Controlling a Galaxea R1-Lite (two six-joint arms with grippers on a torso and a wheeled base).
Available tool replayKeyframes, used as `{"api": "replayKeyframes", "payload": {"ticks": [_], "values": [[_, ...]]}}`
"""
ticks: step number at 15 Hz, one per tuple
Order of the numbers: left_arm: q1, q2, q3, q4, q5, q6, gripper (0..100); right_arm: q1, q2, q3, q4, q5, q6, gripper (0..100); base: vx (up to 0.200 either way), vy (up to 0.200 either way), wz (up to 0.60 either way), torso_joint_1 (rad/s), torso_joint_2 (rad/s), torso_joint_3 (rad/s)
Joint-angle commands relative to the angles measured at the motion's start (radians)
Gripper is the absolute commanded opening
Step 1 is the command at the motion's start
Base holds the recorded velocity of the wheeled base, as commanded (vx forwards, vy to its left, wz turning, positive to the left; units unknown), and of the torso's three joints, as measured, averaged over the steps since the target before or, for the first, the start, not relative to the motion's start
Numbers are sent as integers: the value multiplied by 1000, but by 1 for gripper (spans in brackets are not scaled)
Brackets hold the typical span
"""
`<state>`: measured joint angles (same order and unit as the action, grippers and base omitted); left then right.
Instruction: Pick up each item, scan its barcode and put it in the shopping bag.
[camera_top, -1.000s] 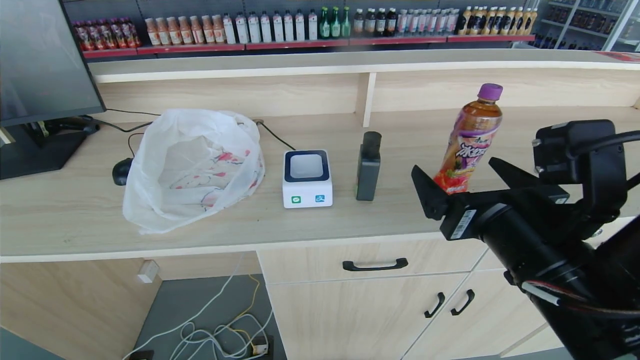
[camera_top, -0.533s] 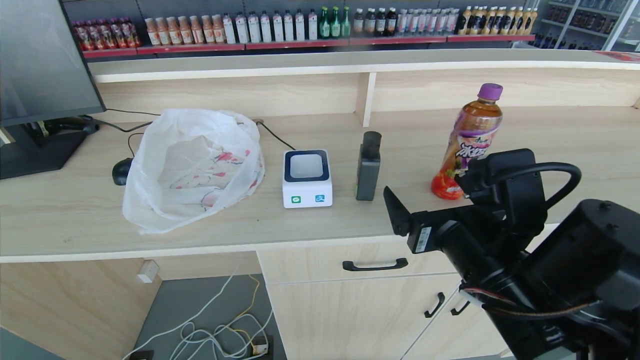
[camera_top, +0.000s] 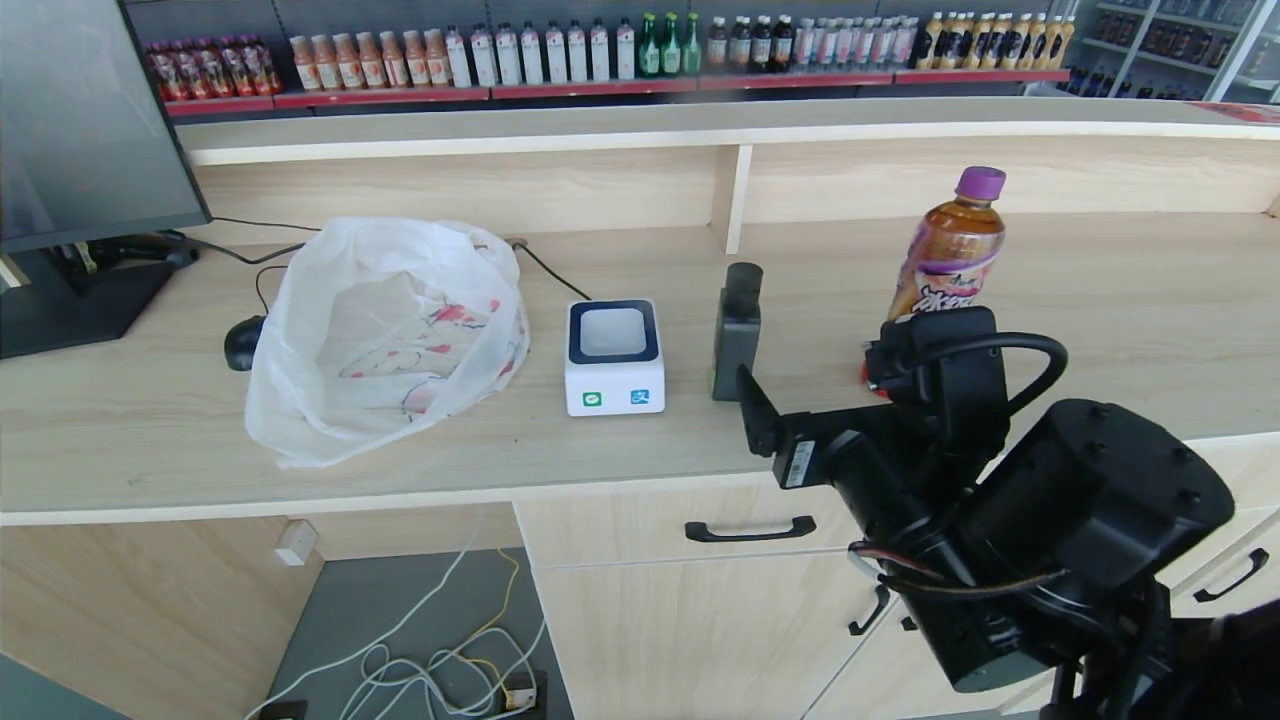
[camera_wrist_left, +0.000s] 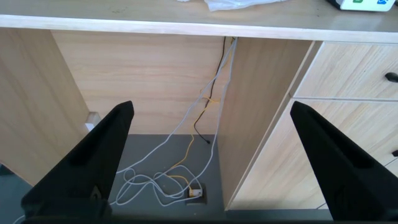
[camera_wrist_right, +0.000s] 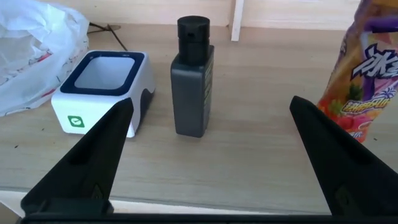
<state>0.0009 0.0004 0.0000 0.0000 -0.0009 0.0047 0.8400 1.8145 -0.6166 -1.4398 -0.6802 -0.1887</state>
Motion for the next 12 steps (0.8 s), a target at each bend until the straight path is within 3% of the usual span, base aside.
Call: {"api": "replayKeyframes", "payload": {"ticks": [1, 12], "values": [[1, 0, 0, 0, 1, 0, 100, -33, 100, -52, -54, 25, -3, 100, 0, 0, 0, 0, 0, 0], [1, 0, 0, 0, 1, 0, 100, -111, 223, -180, -67, 160, -3, 100, 0, 0, 0, 0, 0, 0]]}}
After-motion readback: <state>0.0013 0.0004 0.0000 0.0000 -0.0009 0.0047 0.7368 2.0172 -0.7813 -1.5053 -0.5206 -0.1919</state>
